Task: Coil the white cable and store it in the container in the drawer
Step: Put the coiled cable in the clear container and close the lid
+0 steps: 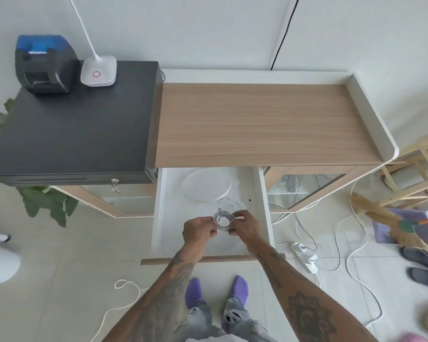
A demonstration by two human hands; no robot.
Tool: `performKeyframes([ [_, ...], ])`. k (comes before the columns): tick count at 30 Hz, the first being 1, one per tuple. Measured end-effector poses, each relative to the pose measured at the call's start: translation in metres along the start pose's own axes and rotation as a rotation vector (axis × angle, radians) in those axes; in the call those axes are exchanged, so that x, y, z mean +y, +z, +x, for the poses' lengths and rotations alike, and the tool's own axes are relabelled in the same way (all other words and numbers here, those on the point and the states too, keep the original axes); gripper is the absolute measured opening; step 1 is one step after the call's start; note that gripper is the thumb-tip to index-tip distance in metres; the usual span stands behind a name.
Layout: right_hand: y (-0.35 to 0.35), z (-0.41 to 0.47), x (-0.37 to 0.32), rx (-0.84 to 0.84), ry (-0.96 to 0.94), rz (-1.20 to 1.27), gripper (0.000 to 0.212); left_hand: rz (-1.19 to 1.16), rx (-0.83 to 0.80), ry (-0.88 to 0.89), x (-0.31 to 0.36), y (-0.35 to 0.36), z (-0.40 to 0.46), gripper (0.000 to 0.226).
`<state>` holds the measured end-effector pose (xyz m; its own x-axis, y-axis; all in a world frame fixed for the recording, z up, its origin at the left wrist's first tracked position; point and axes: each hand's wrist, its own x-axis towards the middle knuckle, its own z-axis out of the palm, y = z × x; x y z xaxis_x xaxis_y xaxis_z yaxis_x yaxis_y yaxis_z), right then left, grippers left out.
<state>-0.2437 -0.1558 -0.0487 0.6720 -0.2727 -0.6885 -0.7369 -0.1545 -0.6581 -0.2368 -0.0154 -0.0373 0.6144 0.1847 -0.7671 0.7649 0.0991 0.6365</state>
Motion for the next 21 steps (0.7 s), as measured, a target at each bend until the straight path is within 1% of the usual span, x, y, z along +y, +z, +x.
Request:
performKeyframes([
  [2, 0.009, 0.01, 0.002, 0.016, 0.038, -0.03, 0.021, 0.033, 0.102, -0.017, -0.01, 0.007, 0.007, 0.011],
  [3, 0.013, 0.015, 0.004, 0.012, 0.047, -0.062, 0.023, 0.083, 0.136, -0.018, -0.016, 0.009, 0.012, 0.016],
  [4, 0.016, 0.021, 0.006, 0.0, 0.047, -0.11, 0.026, 0.15, 0.152, -0.017, -0.021, 0.012, 0.017, 0.023],
  [5, 0.019, 0.027, 0.008, -0.019, 0.043, -0.166, 0.03, 0.221, 0.156, -0.012, -0.025, 0.014, 0.021, 0.023],
  [7, 0.023, 0.035, 0.011, -0.055, 0.033, -0.266, 0.035, 0.335, 0.149, 0.022, -0.032, 0.019, 0.031, 0.015],
  [8, 0.024, 0.039, 0.011, -0.068, 0.028, -0.302, 0.035, 0.39, 0.152, 0.042, -0.034, 0.022, 0.036, 0.013],
  [10, 0.026, 0.046, 0.012, -0.085, 0.015, -0.337, 0.034, 0.469, 0.164, 0.068, -0.036, 0.029, 0.042, 0.021],
  [12, 0.027, 0.053, 0.012, -0.097, 0.002, -0.361, 0.032, 0.47, 0.166, 0.077, -0.036, 0.035, 0.049, 0.029],
  [14, 0.025, 0.058, 0.012, -0.117, 0.006, -0.356, 0.03, 0.454, 0.139, 0.066, -0.035, 0.037, 0.055, 0.02],
  [15, 0.024, 0.06, 0.011, -0.134, 0.018, -0.354, 0.033, 0.438, 0.124, 0.06, -0.035, 0.037, 0.058, 0.014],
  [16, 0.022, 0.061, 0.009, -0.151, 0.029, -0.368, 0.039, 0.418, 0.116, 0.053, -0.035, 0.036, 0.059, 0.013],
  [17, 0.019, 0.063, 0.007, -0.153, 0.027, -0.394, 0.044, 0.402, 0.114, 0.054, -0.035, 0.035, 0.061, 0.019],
  [18, 0.016, 0.063, 0.003, -0.123, -0.005, -0.419, 0.044, 0.394, 0.111, 0.058, -0.034, 0.033, 0.06, 0.025],
  [19, 0.013, 0.063, -0.001, -0.052, -0.076, -0.42, 0.039, 0.387, 0.1, 0.071, -0.034, 0.031, 0.058, 0.026],
  [21, 0.008, 0.06, -0.015, 0.151, -0.282, -0.358, 0.022, 0.399, 0.086, 0.139, -0.032, 0.024, 0.051, 0.011],
])
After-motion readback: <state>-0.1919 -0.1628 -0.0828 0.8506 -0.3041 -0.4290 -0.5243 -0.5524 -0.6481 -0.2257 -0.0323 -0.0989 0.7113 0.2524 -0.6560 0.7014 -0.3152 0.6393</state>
